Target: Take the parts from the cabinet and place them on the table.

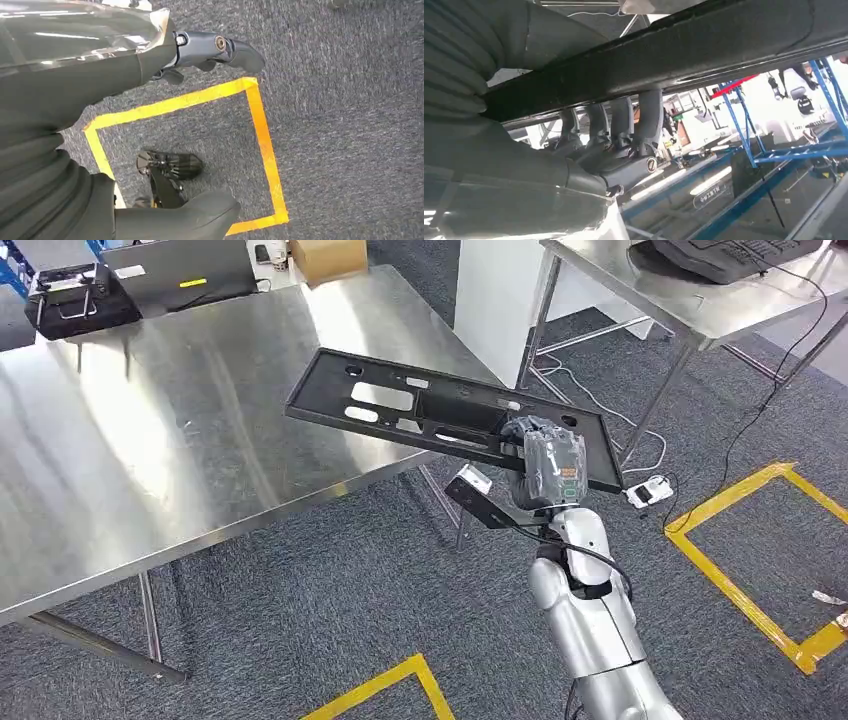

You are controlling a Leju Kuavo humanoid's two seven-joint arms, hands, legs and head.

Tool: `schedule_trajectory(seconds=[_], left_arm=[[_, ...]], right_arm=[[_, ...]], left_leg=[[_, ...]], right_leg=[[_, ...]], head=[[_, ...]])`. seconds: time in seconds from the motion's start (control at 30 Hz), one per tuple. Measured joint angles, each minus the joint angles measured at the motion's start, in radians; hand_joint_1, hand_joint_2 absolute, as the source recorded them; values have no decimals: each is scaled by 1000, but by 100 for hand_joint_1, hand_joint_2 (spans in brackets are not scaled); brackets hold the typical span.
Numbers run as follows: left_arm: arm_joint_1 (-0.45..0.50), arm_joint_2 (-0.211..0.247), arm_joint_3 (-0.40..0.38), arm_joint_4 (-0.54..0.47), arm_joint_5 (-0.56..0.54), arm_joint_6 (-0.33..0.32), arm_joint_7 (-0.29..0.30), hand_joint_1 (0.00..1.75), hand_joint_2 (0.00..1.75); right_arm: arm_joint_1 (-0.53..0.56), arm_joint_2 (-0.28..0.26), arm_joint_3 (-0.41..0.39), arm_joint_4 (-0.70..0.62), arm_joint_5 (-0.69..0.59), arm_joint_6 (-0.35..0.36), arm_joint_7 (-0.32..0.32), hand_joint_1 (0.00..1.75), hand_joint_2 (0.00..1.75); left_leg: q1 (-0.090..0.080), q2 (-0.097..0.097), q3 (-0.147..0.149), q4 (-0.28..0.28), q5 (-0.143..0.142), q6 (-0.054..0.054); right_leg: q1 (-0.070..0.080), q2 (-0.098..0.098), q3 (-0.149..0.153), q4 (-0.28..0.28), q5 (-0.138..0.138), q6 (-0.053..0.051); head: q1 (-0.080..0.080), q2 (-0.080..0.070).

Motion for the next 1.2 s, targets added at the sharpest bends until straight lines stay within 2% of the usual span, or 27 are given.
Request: schedule_trajectory(seconds=[0.07,0.1,0.13,0.2,0.27,0.3,0.37,0.4,0.43,0.47,0.5,0.57,0.6,0.63,0.67,0.73,0.77,0.8,0.87,0.9,0.93,0.97,1.0,1.03,1.1,1.17,1.2], left_arm=[[0,0,-3,3,0,0,0,0,175],[-1,4,-4,5,0,0,0,0,175],[-2,5,-4,6,0,1,0,0,175],[-4,7,-8,7,0,1,-1,0,175],[-5,11,-12,9,0,1,-1,0,175],[-6,11,-14,12,0,2,-1,0,175],[-12,16,-16,18,0,8,-1,0,175],[-12,19,-19,24,1,11,-1,0,175],[-13,23,-26,32,4,16,-1,0,175],[-13,27,-33,42,9,22,0,0,175],[-14,33,-40,50,13,29,1,0,175],[-18,46,-58,69,21,42,2,0,175],[-21,58,-69,82,27,52,2,0,175],[-28,65,-77,94,34,60,4,0,175],[-36,71,-88,105,40,69,7,0,175],[-48,85,-120,133,64,94,11,0,175],[-59,97,-137,154,82,112,12,0,175],[-72,110,-159,178,101,129,13,0,175],[-95,129,-189,212,118,145,17,0,175],[-102,136,-202,229,124,148,17,0,175],[-104,141,-212,245,132,154,18,0,175],[-104,148,-220,256,138,156,18,0,175],[-104,153,-229,271,144,157,18,0,175],[-105,156,-239,281,152,162,18,0,175],[-111,161,-253,296,173,167,24,0,175],[-120,169,-267,307,201,178,32,0,175],[-121,172,-274,311,212,184,36,0,175]], right_arm=[[-3,0,0,5,0,0,0,175,175],[-5,-2,-1,13,0,-3,0,175,175],[-9,-3,-2,18,0,-4,0,175,175],[-12,-3,-2,22,2,-5,-1,175,175],[-15,-4,-4,29,2,-6,0,175,175],[-20,-5,-6,29,5,-6,6,175,175],[-33,-7,-6,40,15,-6,23,175,175],[-41,-8,-7,52,24,-6,35,175,175],[-49,-11,-10,68,32,-6,46,175,175],[-57,-14,-14,87,38,-5,55,175,175],[-70,-18,-18,105,47,-5,66,175,175],[-107,-26,-29,152,70,-6,87,175,175],[-130,-31,-38,186,80,-8,95,175,175],[-151,-33,-43,217,80,-11,98,175,175],[-173,-40,-52,242,80,-16,102,175,175],[-205,-49,-74,298,81,-29,105,175,175],[-226,-51,-84,333,83,-44,106,175,175],[-246,-52,-93,372,85,-62,105,175,175],[-279,-58,-104,430,88,-93,104,175,175],[-287,-59,-111,457,89,-97,104,175,175],[-290,-59,-113,480,95,-98,106,175,175],[-291,-59,-115,496,97,-99,109,175,175],[-292,-58,-116,512,103,-100,114,175,175],[-295,-57,-116,523,112,-100,120,175,175],[-310,-53,-116,544,128,-98,133,175,175],[-334,-48,-117,570,148,-98,138,175,175],[-342,-44,-117,580,161,-98,142,175,175]], left_leg=[[1,0,9,3,-10,-6],[1,0,13,5,-18,-12],[-3,0,11,5,-23,-19],[-4,3,10,13,-26,-31],[1,5,4,22,-33,-41],[2,6,-19,67,-36,-44],[6,7,-112,221,-82,-56],[8,6,-163,290,-120,-59],[9,6,-201,330,-139,-62],[11,7,-216,325,-129,-62],[11,7,-210,277,-90,-59],[10,7,-154,115,28,-46],[8,7,-132,34,99,-35],[1,8,-128,20,73,-30],[-2,8,-122,14,67,-29],[-5,9,-105,2,66,-13],[2,7,-85,-8,73,-3],[0,5,-73,-8,70,-1],[0,2,-66,-8,62,7],[0,0,-61,-8,54,9],[0,0,-52,-8,45,8],[-1,-1,-40,-7,36,7],[-1,-3,-28,-7,26,5],[0,-4,-14,-6,17,2],[-1,-4,3,-5,-4,-8],[-7,-3,6,-1,-21,-21],[-6,-3,10,6,-19,-24]], right_leg=[[-3,-2,40,-108,57,15],[-1,-6,47,-136,85,8],[12,-10,43,-151,62,-20],[10,-4,50,-150,73,-55],[1,-3,69,-154,70,-76],[2,-3,77,-156,66,-82],[3,-3,86,-156,55,-95],[3,-2,91,-156,48,-95],[4,-2,98,-156,41,-95],[4,-1,107,-156,34,-94],[4,1,119,-156,25,-91],[4,2,145,-157,8,-85],[4,2,141,-159,1,-82],[10,5,155,-160,-6,-73],[9,6,156,-168,-10,-66],[15,6,169,-161,0,-50],[17,5,159,-154,-14,-50],[13,1,148,-114,-18,-49],[11,2,55,40,-31,-44],[10,2,-5,119,-66,-49],[11,2,-45,161,-94,-52],[10,1,-60,153,-96,-48],[10,1,-52,101,-75,-37],[8,1,-29,21,-33,-24],[7,-6,23,-159,99,-7],[13,-5,36,-165,108,-45],[11,-4,32,-167,112,-55]], head=[[0,0],[-1,0],[0,0],[-2,0],[-1,0],[-2,0],[-3,0],[-2,0],[-3,0],[-3,0],[-3,0],[-3,0],[-2,0],[-2,0],[-2,0],[-2,0],[-2,0],[-2,0],[1,0],[-1,0],[0,0],[0,0],[0,0],[0,0],[2,0],[-1,0],[0,0]])
